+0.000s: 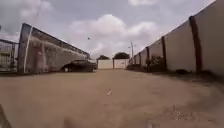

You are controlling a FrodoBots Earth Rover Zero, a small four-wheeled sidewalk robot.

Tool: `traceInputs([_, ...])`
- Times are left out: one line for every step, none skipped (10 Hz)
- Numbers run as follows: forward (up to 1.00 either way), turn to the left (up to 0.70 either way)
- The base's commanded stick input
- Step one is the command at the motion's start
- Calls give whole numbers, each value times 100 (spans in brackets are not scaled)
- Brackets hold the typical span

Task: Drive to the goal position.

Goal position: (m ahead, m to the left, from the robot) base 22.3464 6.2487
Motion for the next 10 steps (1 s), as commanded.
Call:
traceInputs([70,0])
traceInputs([70,0])
traceInputs([70,0])
traceInputs([70,0])
traceInputs([70,0])
traceInputs([70,0])
traceInputs([70,0])
traceInputs([70,0])
traceInputs([70,0])
traceInputs([70,0])
